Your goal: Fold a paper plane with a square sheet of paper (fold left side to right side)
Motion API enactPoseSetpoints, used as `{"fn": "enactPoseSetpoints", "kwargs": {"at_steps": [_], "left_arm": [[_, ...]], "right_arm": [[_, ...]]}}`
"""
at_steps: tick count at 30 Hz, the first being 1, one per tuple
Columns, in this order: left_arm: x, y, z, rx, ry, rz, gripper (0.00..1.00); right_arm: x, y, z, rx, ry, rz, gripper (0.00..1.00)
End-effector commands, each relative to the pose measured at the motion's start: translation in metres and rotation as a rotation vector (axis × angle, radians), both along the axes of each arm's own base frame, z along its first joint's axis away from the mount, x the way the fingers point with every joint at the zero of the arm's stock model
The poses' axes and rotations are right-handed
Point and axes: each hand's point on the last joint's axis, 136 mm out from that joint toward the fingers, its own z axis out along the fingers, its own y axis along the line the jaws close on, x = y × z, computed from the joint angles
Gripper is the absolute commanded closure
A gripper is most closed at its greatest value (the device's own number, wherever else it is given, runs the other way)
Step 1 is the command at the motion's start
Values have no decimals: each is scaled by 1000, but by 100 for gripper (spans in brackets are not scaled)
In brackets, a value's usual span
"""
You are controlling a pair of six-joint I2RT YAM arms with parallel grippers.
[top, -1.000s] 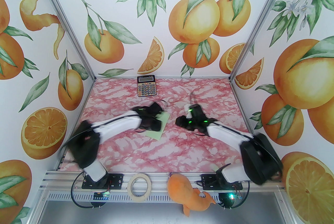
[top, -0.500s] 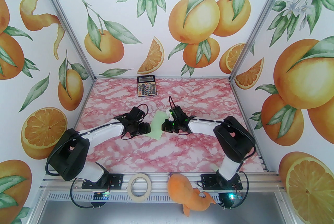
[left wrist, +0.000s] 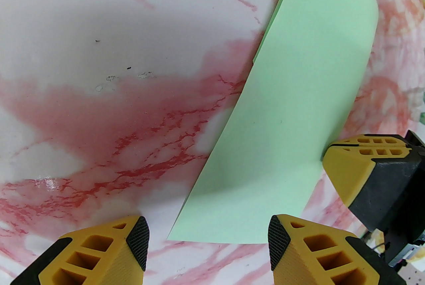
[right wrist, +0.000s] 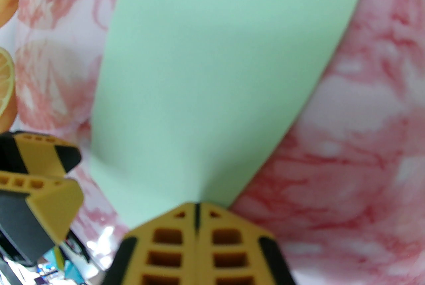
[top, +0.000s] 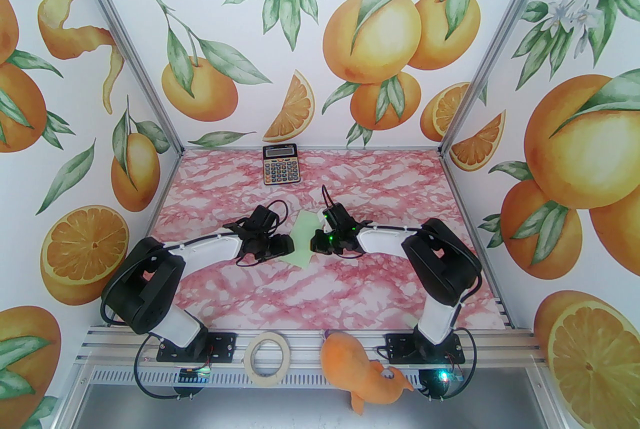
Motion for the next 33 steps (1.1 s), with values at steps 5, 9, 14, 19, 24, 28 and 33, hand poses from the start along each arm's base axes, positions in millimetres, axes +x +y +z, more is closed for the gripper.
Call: {"fn": "enactPoseSetpoints", "kwargs": {"at_steps": [5,9,14,19,24,28,33], "left_arm": [[-9,-31,-7,-95,30,-57,39],[-7,-37,-1,-133,14,-53,39],[-2,-43,9,-206,-18,-49,39],[7,-44,20,-267,-66,-37,39],[24,-48,36,-335,-147,-40,38],[37,-55,42,-383,-183,-50,39],[46,-55,40,-356,-193,-72,39]], "right_arm": [[-5,-3,-16,-40,19,6,100],[-6,-3,-18,-37,25,4,100],[-8,-3,-19,-38,28,5,100],[-9,-4,-19,-40,28,3,100],[-10,-5,-19,-40,30,2,100],[-10,-5,-20,-41,32,0,100],[-10,-6,-21,-41,33,-2,100]]}}
